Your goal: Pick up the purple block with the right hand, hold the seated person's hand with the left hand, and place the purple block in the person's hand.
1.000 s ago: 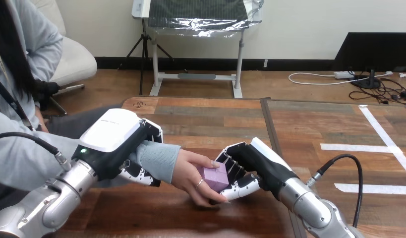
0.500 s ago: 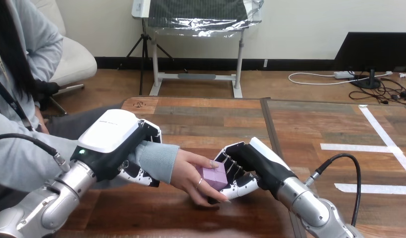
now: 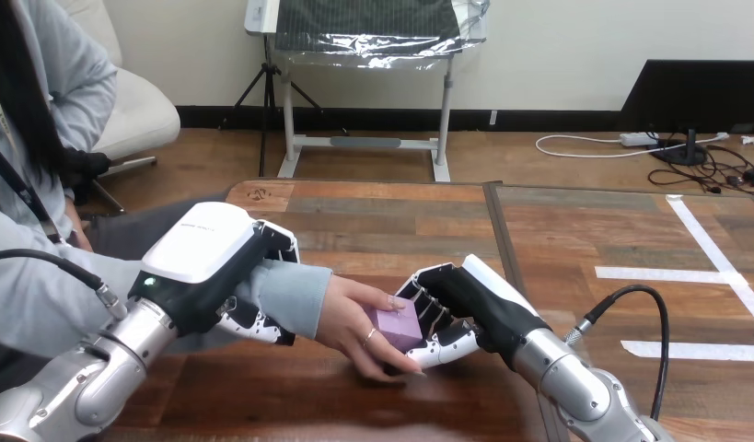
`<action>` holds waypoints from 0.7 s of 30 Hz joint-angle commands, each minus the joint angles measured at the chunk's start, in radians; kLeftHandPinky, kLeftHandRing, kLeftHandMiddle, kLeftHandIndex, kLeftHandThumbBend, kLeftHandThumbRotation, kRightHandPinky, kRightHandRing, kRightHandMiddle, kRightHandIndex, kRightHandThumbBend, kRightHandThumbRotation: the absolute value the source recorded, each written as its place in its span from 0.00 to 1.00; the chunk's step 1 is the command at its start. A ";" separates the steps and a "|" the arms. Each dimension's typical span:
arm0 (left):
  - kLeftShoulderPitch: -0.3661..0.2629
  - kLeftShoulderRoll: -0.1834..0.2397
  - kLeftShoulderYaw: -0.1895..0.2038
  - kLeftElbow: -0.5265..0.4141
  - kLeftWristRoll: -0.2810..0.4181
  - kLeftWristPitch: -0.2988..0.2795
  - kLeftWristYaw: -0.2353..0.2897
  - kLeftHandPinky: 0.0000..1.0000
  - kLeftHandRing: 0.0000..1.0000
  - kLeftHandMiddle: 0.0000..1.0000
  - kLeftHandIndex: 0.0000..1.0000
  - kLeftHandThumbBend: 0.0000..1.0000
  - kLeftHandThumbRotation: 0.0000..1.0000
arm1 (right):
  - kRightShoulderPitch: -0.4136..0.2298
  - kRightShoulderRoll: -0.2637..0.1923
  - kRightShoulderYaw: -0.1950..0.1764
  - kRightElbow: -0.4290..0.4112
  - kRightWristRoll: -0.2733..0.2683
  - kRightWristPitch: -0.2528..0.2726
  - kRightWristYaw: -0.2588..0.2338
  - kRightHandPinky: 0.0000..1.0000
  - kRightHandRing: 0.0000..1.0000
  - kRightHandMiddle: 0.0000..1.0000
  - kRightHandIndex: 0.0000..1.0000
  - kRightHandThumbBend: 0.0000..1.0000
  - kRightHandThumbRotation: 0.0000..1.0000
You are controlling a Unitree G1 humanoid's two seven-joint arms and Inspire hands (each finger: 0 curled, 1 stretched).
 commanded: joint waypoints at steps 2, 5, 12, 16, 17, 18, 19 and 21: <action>-0.043 -0.005 0.037 -0.047 -0.034 -0.006 0.017 0.35 0.39 0.43 0.45 0.89 0.00 | -0.098 0.016 -0.001 -0.027 0.006 0.002 -0.015 0.52 0.57 0.64 0.68 0.92 0.01; -0.046 -0.008 0.034 -0.032 -0.027 -0.008 0.030 0.39 0.43 0.46 0.48 0.90 0.02 | -0.100 0.013 0.000 -0.028 0.003 0.010 -0.016 0.57 0.64 0.70 0.73 0.94 0.04; -0.058 -0.014 0.020 0.009 -0.002 -0.014 0.068 0.45 0.49 0.54 0.57 0.93 0.11 | -0.109 -0.002 0.000 -0.017 -0.003 0.004 -0.013 0.70 0.75 0.78 0.82 0.96 0.15; -0.062 -0.015 0.012 0.027 0.008 -0.011 0.080 0.48 0.52 0.58 0.61 0.95 0.16 | -0.113 -0.010 -0.002 -0.011 -0.002 0.000 -0.010 0.74 0.79 0.80 0.84 0.97 0.19; -0.063 -0.015 0.010 0.032 0.009 -0.012 0.080 0.49 0.53 0.58 0.62 0.95 0.17 | -0.115 -0.015 -0.001 -0.011 -0.005 0.002 -0.010 0.75 0.79 0.81 0.85 0.97 0.20; -0.063 -0.016 0.008 0.036 0.010 -0.012 0.081 0.50 0.54 0.60 0.64 0.96 0.19 | -0.116 -0.018 0.000 -0.011 -0.008 0.004 -0.010 0.75 0.80 0.82 0.86 0.97 0.22; -0.064 -0.016 0.007 0.040 0.010 -0.013 0.082 0.51 0.55 0.61 0.66 0.97 0.21 | -0.117 -0.020 0.001 -0.011 -0.010 0.005 -0.010 0.76 0.81 0.83 0.87 0.97 0.23; -0.065 -0.017 0.004 0.048 0.012 -0.016 0.086 0.53 0.58 0.64 0.69 0.98 0.26 | -0.118 -0.026 0.001 -0.013 -0.013 0.004 -0.012 0.78 0.82 0.84 0.89 0.97 0.27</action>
